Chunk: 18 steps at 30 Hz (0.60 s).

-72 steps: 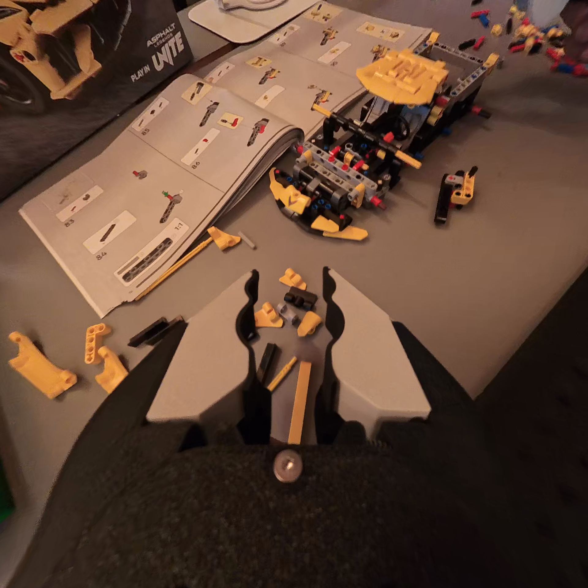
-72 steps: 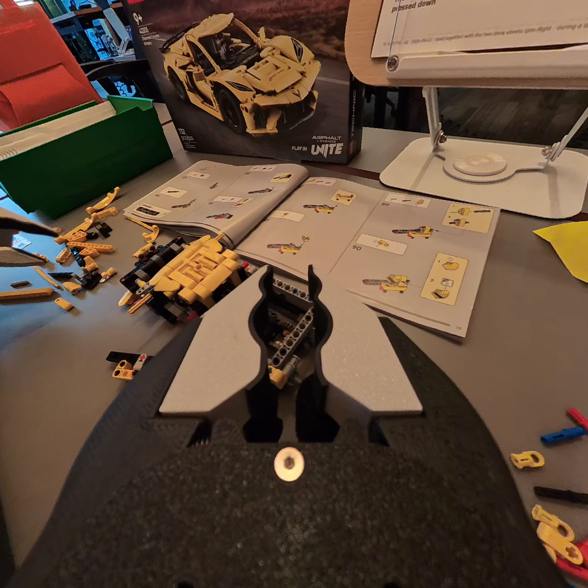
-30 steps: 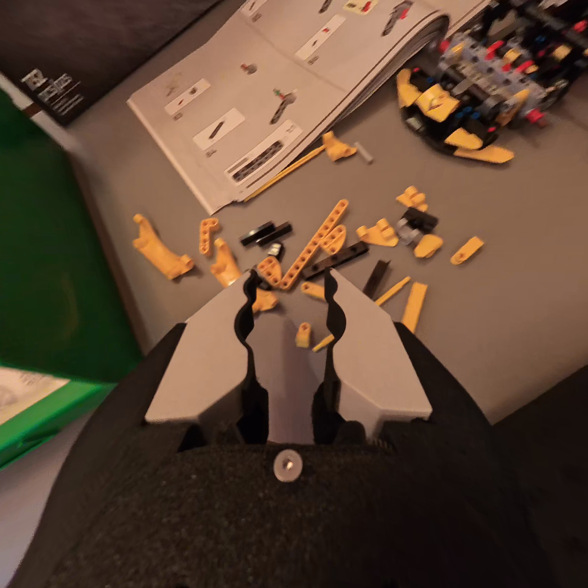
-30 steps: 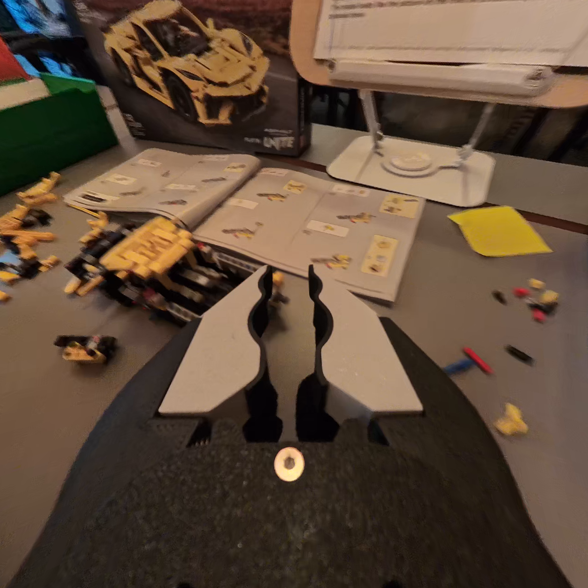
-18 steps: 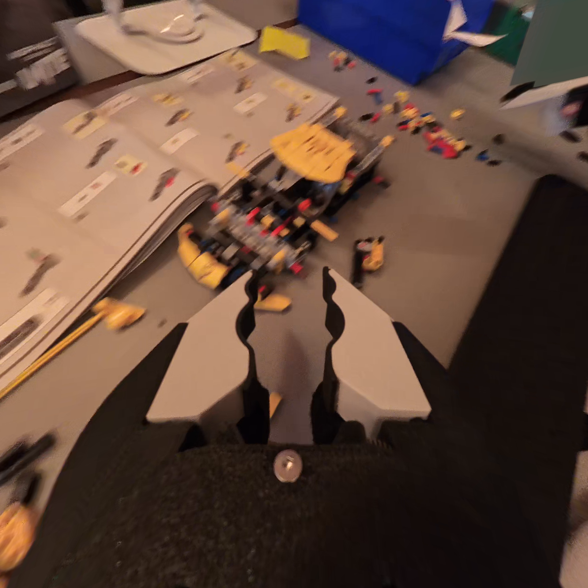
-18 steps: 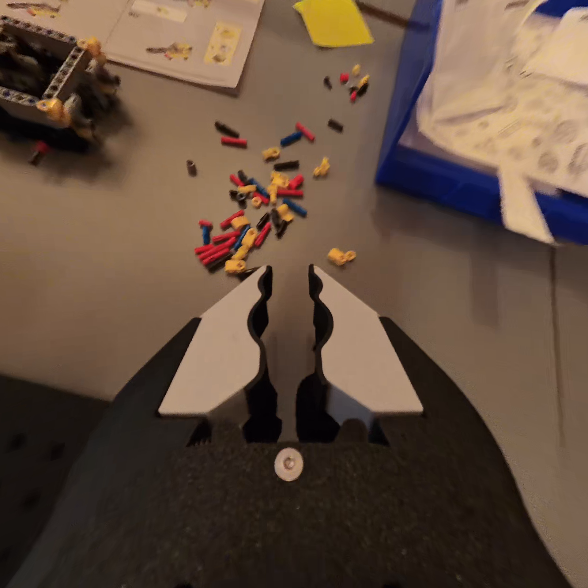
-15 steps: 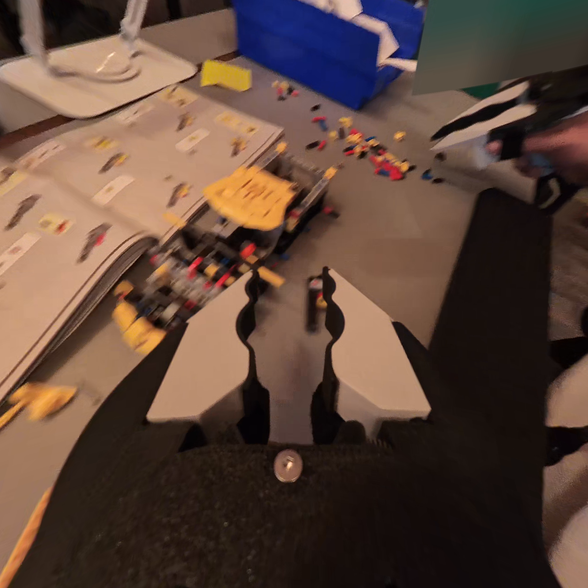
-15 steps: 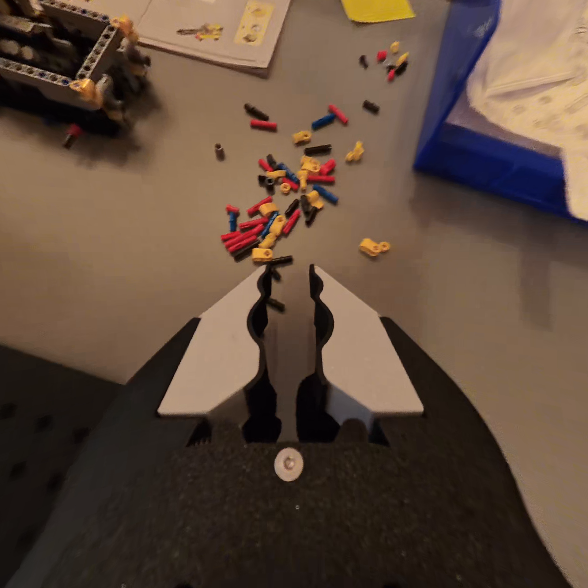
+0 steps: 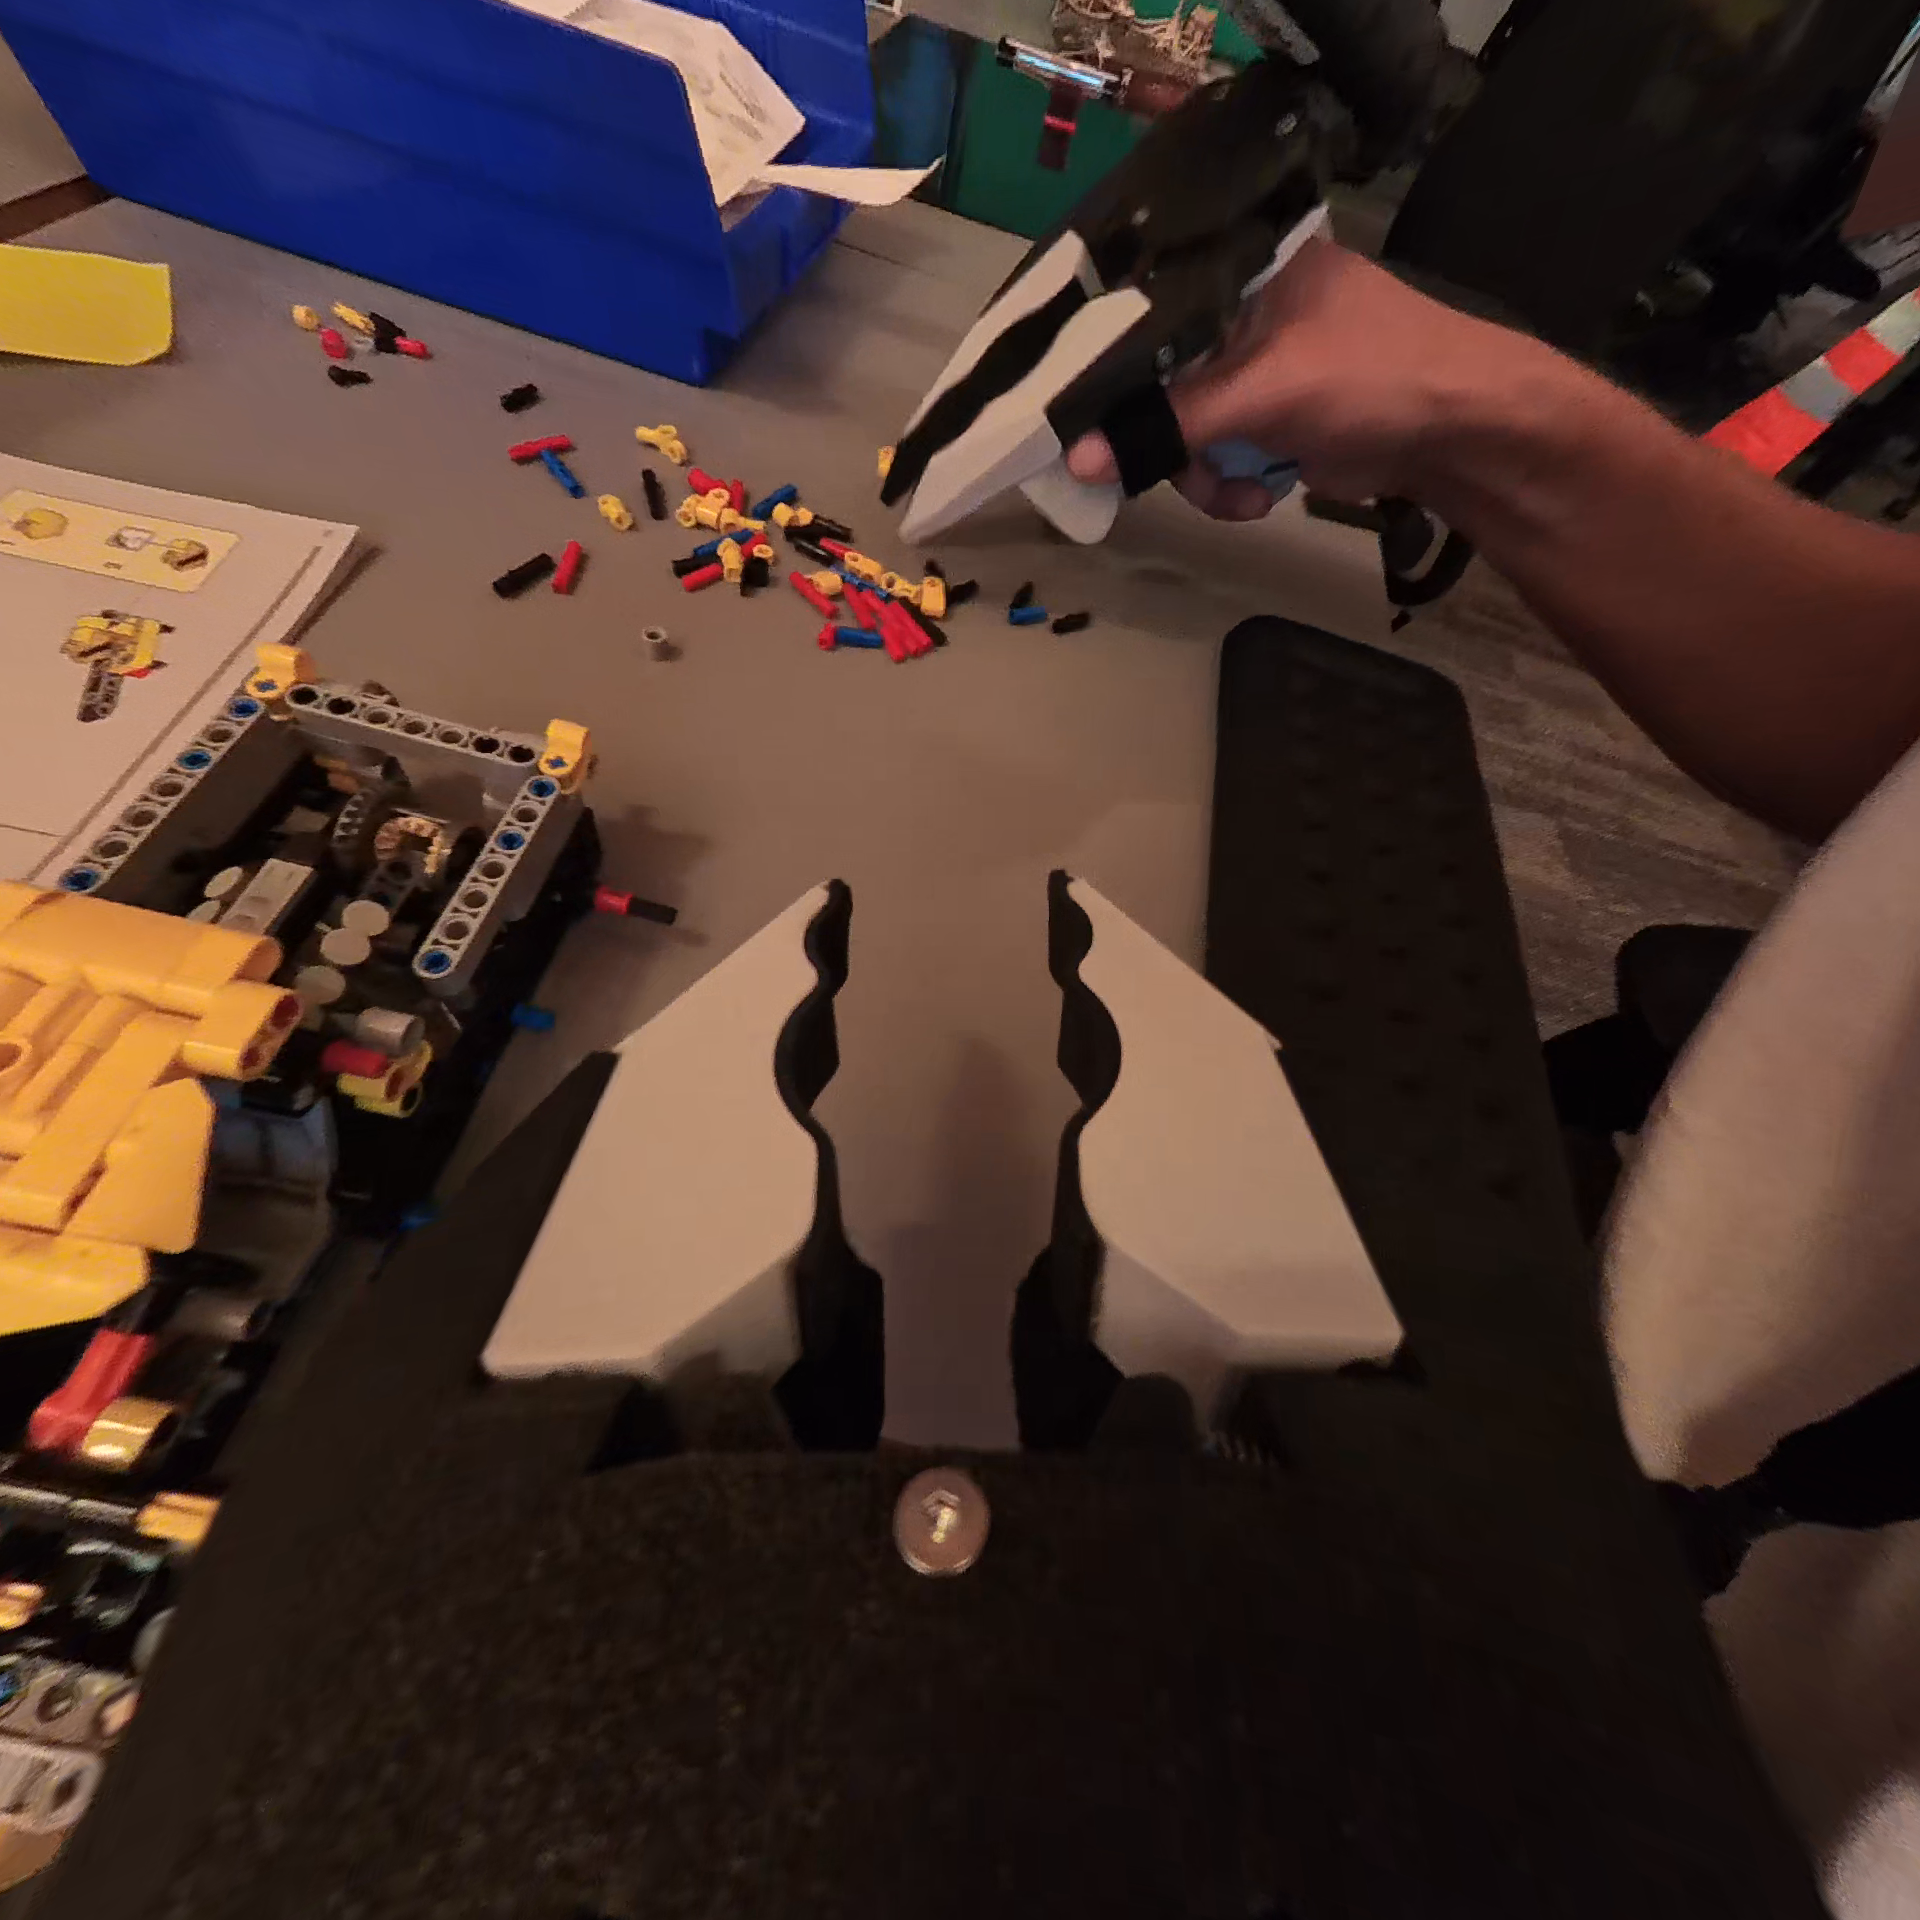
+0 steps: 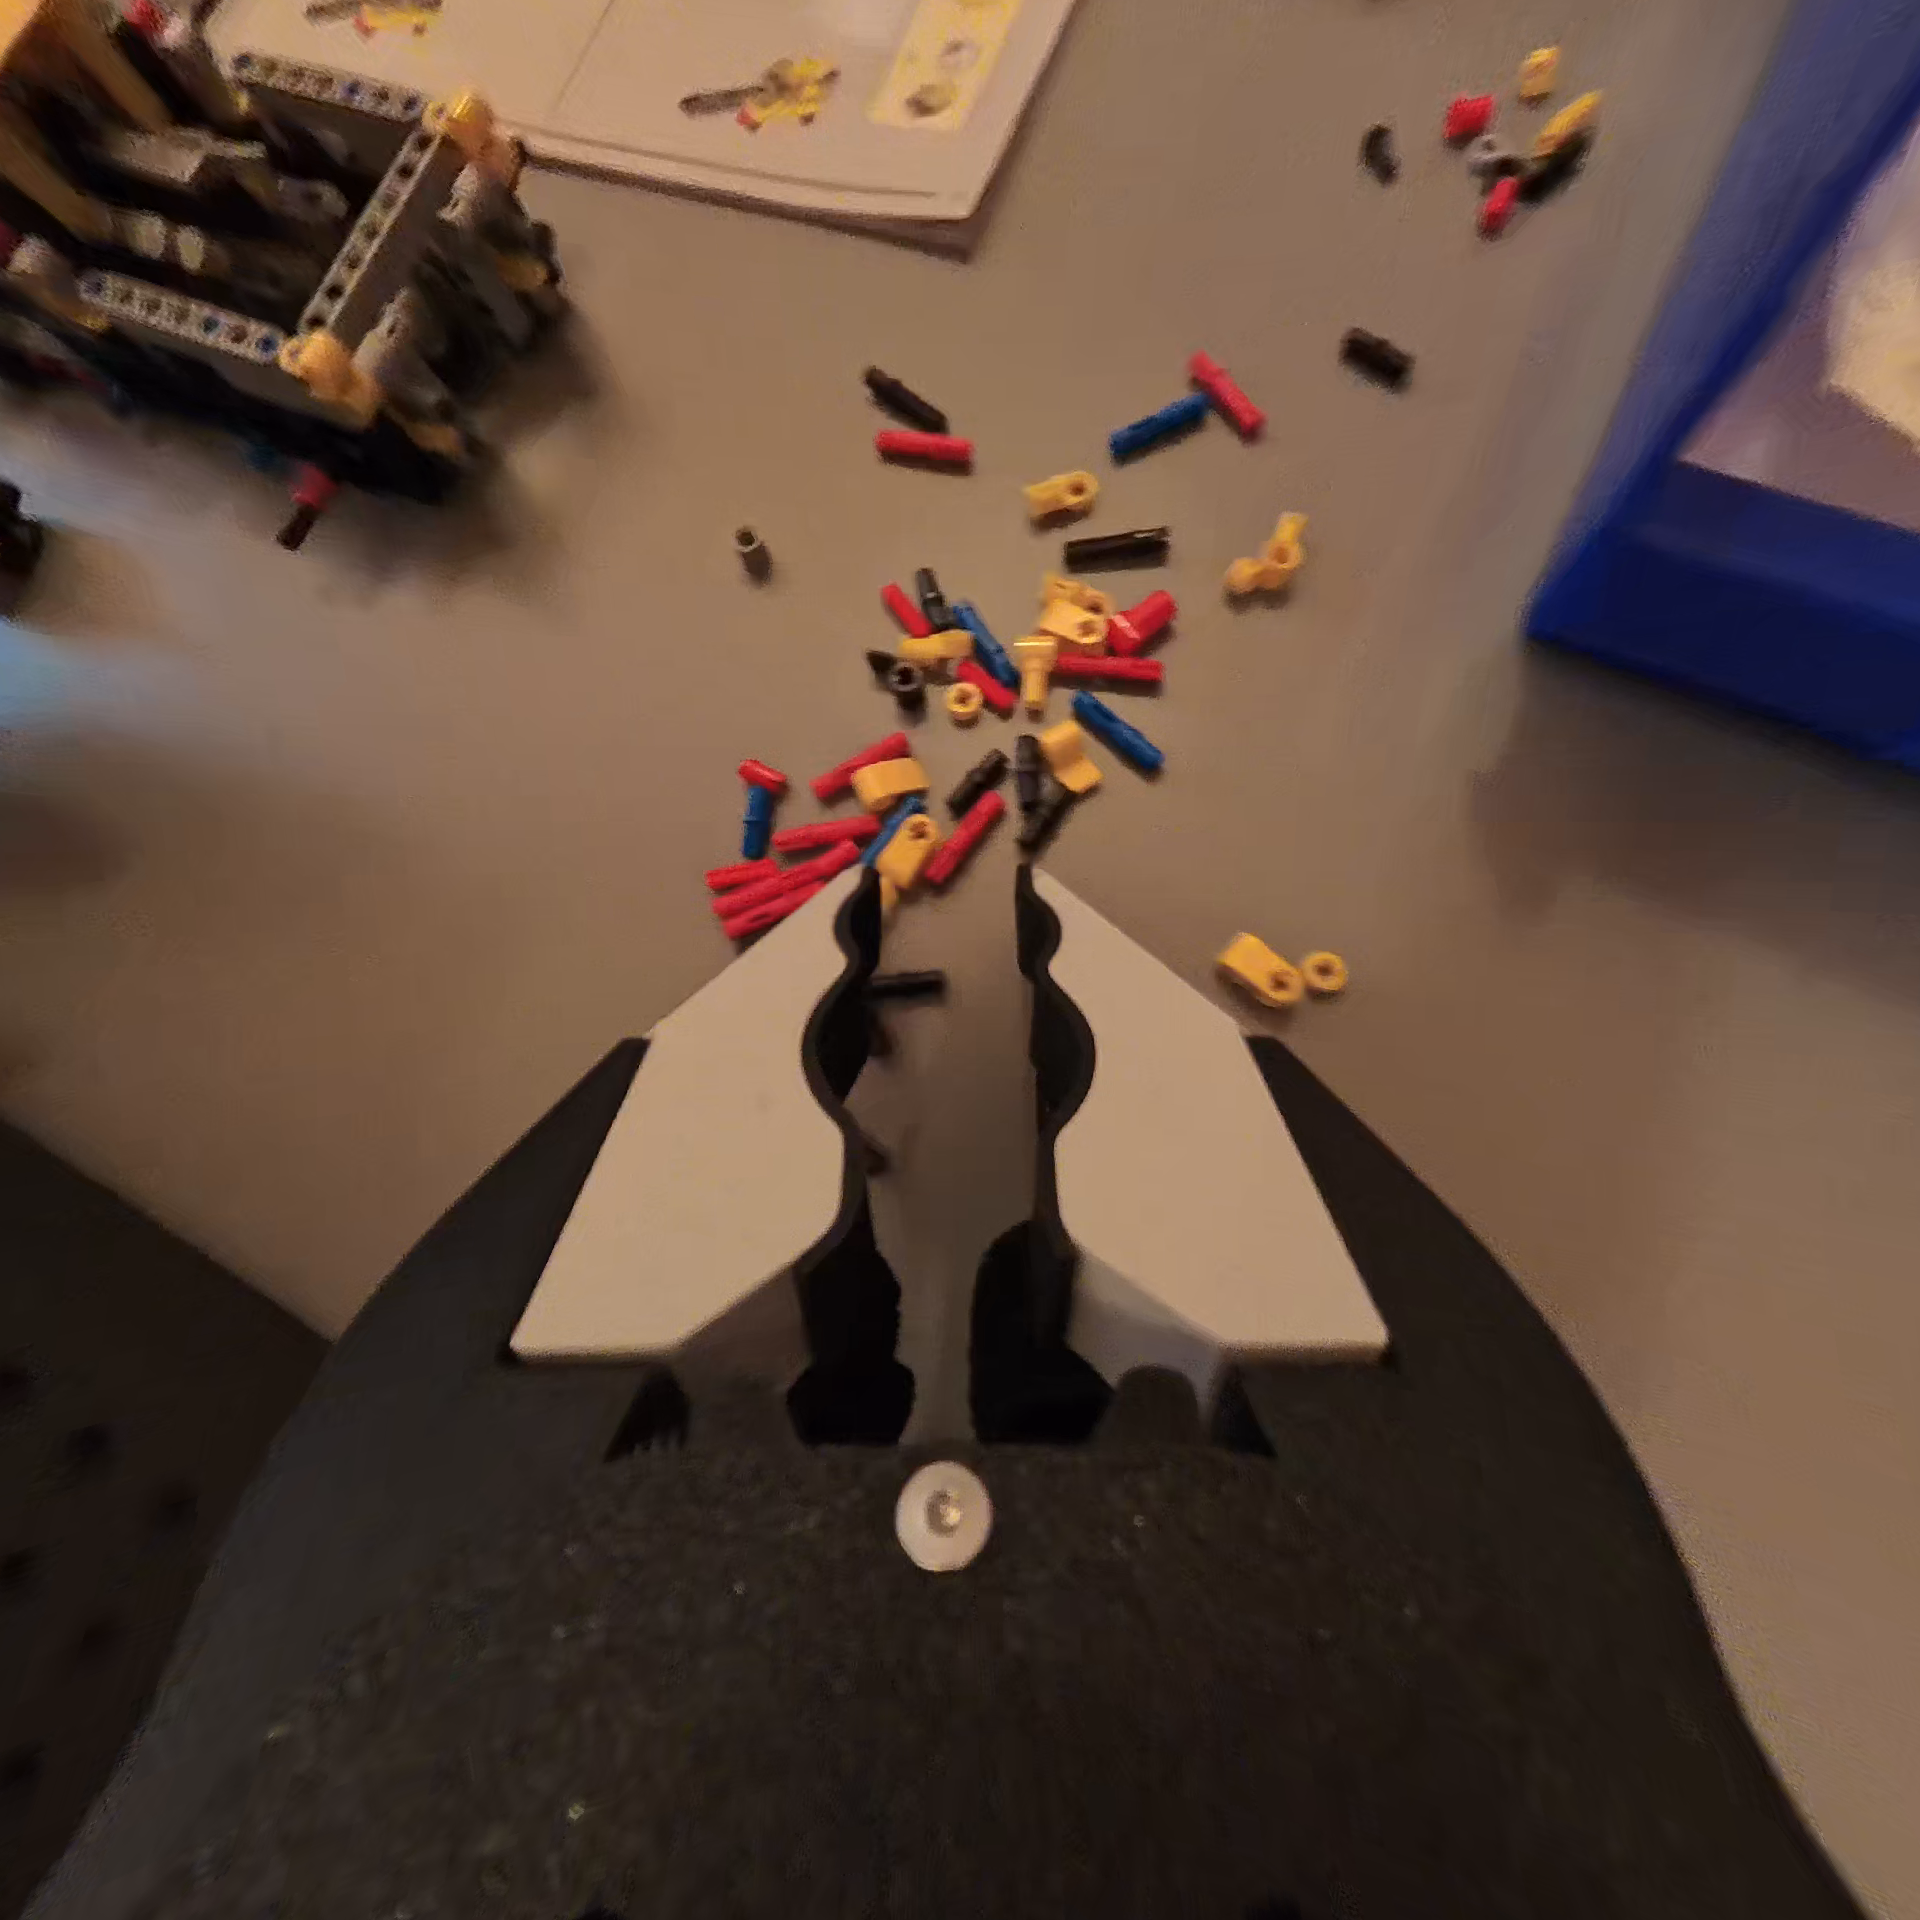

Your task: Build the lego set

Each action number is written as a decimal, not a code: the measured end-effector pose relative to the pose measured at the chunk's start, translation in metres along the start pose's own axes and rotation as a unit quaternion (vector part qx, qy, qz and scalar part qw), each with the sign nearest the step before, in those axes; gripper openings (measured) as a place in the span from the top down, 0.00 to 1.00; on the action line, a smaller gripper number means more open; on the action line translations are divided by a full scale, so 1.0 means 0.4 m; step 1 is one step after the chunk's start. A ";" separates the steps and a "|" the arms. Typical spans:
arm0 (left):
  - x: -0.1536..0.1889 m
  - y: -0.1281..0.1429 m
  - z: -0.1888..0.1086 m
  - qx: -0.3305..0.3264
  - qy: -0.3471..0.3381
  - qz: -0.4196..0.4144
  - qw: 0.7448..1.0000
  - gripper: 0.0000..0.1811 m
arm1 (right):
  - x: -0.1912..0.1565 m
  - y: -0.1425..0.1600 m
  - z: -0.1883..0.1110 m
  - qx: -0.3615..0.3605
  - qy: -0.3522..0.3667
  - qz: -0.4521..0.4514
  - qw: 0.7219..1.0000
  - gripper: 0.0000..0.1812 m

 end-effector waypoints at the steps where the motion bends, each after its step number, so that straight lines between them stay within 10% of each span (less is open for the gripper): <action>1: -0.004 0.001 -0.001 0.000 -0.007 0.007 1.000 0.79 | -0.013 0.002 0.012 -0.010 0.005 -0.015 1.000 0.86; 18: -0.020 0.009 -0.029 0.016 -0.016 0.003 1.000 0.79 | 0.097 0.036 0.004 -0.023 0.088 -0.027 0.996 0.89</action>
Point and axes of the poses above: each gripper's, where its closed fingertips meet, z out along the fingers, y out of its underside, x = y × z across the jaws, the point moved 9 cm from there along -z, back along the fingers, and after that the axes turned 4 degrees about x, right-handed, at the moved point
